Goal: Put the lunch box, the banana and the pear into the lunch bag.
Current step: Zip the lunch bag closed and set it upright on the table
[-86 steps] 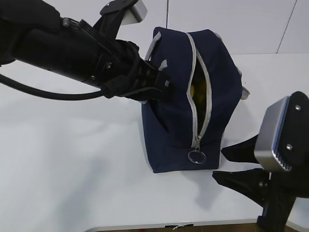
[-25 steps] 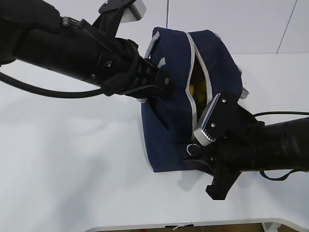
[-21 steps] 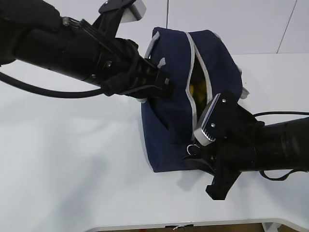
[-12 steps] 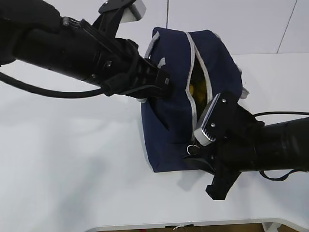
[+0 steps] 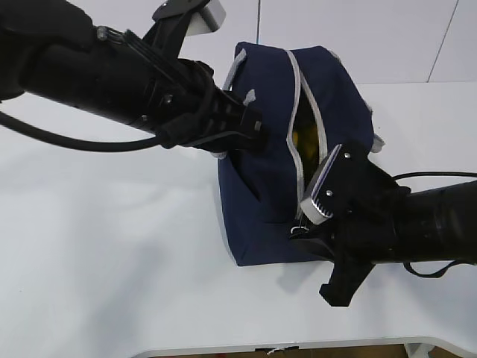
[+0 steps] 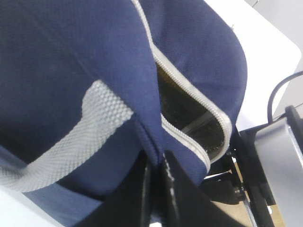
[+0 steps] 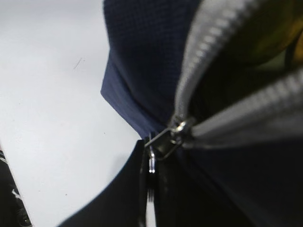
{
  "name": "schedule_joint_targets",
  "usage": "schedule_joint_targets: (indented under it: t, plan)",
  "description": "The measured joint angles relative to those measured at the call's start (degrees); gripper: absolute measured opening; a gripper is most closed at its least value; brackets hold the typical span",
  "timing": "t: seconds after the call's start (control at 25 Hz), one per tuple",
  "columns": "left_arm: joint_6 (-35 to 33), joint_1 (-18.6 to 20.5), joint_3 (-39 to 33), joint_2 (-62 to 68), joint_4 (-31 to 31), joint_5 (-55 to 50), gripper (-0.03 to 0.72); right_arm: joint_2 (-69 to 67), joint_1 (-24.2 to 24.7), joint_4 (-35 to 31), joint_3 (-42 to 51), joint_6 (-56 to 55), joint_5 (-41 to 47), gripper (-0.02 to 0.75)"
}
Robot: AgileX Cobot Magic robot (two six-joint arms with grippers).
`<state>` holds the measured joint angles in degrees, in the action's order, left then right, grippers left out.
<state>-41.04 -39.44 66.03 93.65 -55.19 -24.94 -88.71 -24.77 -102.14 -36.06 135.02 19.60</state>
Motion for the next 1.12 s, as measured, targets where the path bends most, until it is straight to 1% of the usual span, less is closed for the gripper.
schedule_joint_targets:
  t: [0.16, 0.68, 0.96, 1.04, 1.12]
  plan:
    - [0.0, 0.0, 0.0, 0.0, 0.1, 0.0, -0.015, 0.0, 0.0, 0.0, 0.0, -1.1, -0.1, 0.018]
    - [0.0, 0.0, 0.0, 0.0, 0.1, 0.0, -0.015, 1.7, 0.0, 0.2, 0.0, -12.7, -0.9, 0.018]
    - [0.0, 0.0, 0.0, 0.0, -0.2, 0.1, -0.011, 2.5, 0.0, 0.8, 0.0, -15.3, -0.9, 0.018]
    - [0.0, 0.0, 0.0, 0.0, -0.4, 0.1, 0.024, 2.5, 0.0, 0.9, 0.0, -15.4, -0.9, 0.018]
    - [0.0, 0.0, 0.0, 0.0, -0.8, 0.1, 0.108, 2.5, 0.0, 0.9, 0.0, -15.5, -0.8, 0.018]
